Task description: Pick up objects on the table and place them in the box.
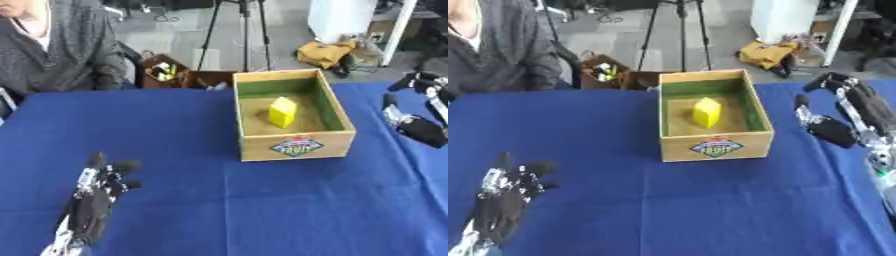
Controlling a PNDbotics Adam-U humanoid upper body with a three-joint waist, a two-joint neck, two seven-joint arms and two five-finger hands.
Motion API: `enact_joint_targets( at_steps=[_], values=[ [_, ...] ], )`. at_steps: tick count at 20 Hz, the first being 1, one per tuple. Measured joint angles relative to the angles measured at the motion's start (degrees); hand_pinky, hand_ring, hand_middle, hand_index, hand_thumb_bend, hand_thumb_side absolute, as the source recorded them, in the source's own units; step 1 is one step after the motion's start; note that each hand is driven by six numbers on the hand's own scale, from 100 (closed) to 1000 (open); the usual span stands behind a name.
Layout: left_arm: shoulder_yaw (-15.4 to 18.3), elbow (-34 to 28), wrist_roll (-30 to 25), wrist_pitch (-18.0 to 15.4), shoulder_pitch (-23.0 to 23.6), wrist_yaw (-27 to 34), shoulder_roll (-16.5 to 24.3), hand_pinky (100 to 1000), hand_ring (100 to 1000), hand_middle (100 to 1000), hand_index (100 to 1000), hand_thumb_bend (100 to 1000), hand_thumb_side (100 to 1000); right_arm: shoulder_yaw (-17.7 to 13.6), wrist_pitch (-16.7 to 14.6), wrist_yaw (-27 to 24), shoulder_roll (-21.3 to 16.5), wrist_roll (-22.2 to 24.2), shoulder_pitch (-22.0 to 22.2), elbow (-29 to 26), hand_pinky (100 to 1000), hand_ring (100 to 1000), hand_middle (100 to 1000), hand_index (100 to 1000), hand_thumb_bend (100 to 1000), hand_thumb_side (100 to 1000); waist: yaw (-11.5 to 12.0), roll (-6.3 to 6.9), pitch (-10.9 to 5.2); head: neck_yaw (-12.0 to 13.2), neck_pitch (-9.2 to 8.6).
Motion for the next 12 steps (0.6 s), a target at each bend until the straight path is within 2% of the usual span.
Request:
enact_joint_targets(
  at_steps=[3, 7, 12],
  values=[
    [0.7, -0.2, 0.8, -0.1, -0.3, 0.0, 0.5, 730, 881, 708, 655, 359, 1000, 0.0, 2.4, -2.5, 3.8, -2.4, 3.9, -3.7, 629, 816, 628, 688, 100, 858, -0.8, 0.0, 0.28, 1.2, -0.19],
    [0.9, -0.5, 1.1, -0.1, -0.3, 0.0, 0.5, 730, 881, 707, 655, 361, 1000, 0.6, 5.4, -5.8, 8.0, -4.4, 9.1, -7.3, 614, 805, 613, 675, 100, 871, -1.5, -0.01, 0.28, 1.5, -0.18],
    [0.9, -0.5, 1.0, -0.1, -0.3, 0.0, 0.5, 730, 882, 707, 655, 361, 1000, 1.5, 9.2, -9.8, 10.8, -5.0, 15.5, -12.5, 621, 801, 607, 664, 100, 876, -1.2, 0.16, -0.1, 1.5, -0.01]
  ],
)
